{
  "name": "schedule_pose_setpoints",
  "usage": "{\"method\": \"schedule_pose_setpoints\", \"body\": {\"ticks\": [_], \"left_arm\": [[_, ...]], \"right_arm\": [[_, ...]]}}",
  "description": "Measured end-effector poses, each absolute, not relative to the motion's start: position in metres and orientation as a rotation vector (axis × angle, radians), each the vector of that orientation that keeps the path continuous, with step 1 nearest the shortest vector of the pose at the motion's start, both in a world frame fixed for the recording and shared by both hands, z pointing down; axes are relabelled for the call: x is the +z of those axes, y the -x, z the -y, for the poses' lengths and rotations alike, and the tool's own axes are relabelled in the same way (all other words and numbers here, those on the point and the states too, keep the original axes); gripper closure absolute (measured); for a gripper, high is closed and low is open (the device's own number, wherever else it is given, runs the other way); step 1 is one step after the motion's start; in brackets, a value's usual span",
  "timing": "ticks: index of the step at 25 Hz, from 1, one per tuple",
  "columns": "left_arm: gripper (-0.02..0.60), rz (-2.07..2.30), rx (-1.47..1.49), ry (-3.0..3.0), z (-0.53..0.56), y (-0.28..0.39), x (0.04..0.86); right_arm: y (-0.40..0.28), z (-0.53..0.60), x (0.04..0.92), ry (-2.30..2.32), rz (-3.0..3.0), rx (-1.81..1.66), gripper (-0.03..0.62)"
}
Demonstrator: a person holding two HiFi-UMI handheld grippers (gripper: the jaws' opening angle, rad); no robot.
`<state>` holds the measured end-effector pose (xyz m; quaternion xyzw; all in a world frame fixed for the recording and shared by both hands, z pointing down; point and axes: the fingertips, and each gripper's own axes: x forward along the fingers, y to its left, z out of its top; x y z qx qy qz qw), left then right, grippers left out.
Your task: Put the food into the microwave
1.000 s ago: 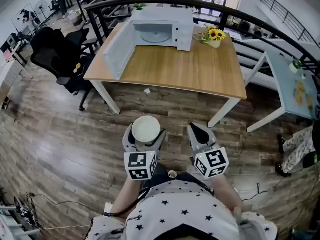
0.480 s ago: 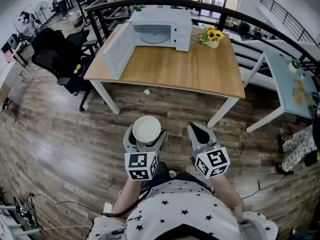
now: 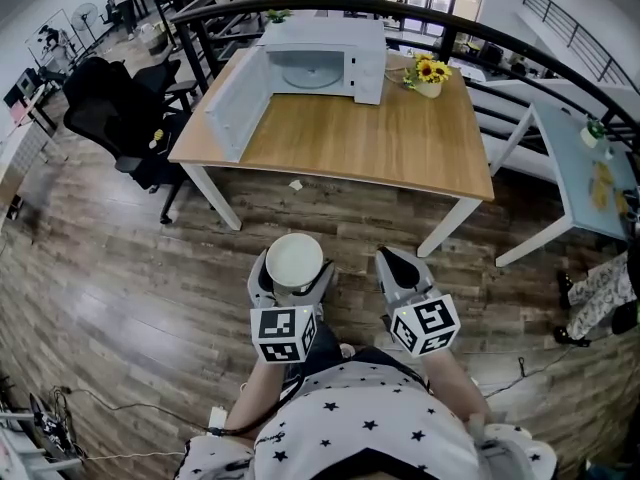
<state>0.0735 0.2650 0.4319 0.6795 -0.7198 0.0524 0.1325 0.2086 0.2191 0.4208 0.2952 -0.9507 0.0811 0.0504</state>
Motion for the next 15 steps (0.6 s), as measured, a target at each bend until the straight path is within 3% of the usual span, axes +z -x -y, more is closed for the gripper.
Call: {"method": "schedule_pose_setpoints", "body": {"ticks": [15], "left_arm": [[0.092,2.079,0.157,-1.977,-0.190,-0.035,0.439]], "right_arm": [[-0.171,-0.140,0.427,-0.915,2.875,0.224,0.588]]}}
